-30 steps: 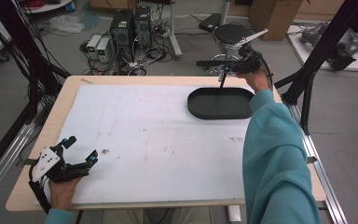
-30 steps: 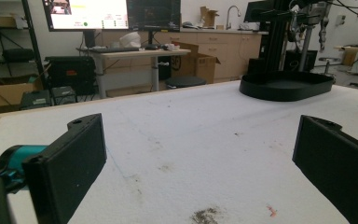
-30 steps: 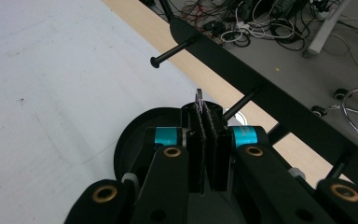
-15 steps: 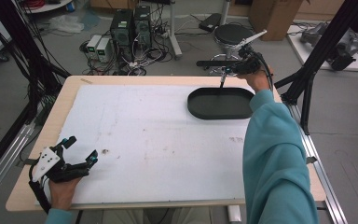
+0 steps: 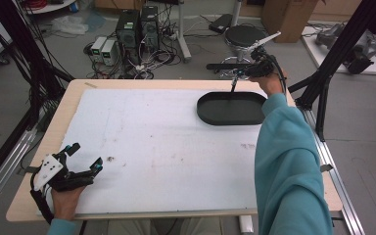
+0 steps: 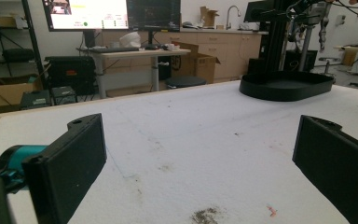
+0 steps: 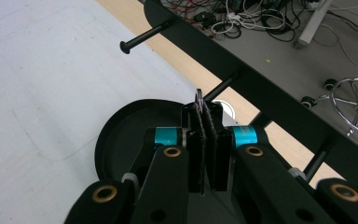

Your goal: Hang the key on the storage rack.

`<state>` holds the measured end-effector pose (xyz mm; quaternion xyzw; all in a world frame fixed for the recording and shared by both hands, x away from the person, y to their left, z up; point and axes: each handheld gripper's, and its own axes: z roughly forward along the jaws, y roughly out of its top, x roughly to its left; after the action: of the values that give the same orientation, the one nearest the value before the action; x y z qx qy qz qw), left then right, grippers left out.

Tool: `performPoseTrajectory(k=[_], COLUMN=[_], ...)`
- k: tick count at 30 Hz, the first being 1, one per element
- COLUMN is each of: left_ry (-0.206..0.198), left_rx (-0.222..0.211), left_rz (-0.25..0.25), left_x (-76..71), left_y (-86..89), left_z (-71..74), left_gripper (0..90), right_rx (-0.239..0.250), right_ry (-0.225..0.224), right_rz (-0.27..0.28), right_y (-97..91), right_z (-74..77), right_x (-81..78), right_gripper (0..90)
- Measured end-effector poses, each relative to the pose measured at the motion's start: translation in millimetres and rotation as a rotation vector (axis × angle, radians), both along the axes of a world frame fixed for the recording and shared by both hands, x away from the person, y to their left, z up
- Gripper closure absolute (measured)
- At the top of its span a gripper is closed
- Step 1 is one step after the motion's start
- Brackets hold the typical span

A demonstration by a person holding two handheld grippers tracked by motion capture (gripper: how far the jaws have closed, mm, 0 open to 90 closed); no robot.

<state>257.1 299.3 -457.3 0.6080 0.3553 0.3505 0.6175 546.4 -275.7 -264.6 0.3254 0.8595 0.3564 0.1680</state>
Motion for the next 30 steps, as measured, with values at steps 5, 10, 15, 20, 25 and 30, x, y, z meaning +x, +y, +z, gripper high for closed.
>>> performPoseTrajectory(k=[5, 10, 15, 20, 25, 30], left_ry=[0.000, -0.001, -0.002, -0.002, 0.001, 0.001], left_rx=[0.001, 0.003, 0.005, 0.003, 0.007, 0.004], left_rz=[-0.001, -0.001, 0.000, 0.000, 0.000, -0.001], left_x=[0.0, -0.2, -0.3, -0.2, -0.2, -0.1], left_y=[0.0, 0.0, 0.0, -0.1, 0.1, 0.1], left_z=[0.0, 0.0, 0.0, -0.1, 0.0, 0.0], left_gripper=[3.1, 3.1, 3.1, 3.1, 3.1, 3.1], right_rx=[-0.006, -0.001, 0.001, -0.007, 0.008, 0.048], right_ry=[-0.012, -0.013, -0.021, -0.035, -0.056, -0.073], right_rz=[-0.002, -0.008, -0.006, -0.009, -0.030, -0.060], right_y=[1.2, 1.4, 0.9, 0.5, -4.5, -4.0], right_z=[-1.1, -3.1, -4.3, -4.3, -1.3, 5.2], right_x=[2.1, 5.1, 7.0, 7.2, 4.9, -2.7], right_gripper=[88.6, 88.5, 88.1, 85.3, 77.2, 59.3])
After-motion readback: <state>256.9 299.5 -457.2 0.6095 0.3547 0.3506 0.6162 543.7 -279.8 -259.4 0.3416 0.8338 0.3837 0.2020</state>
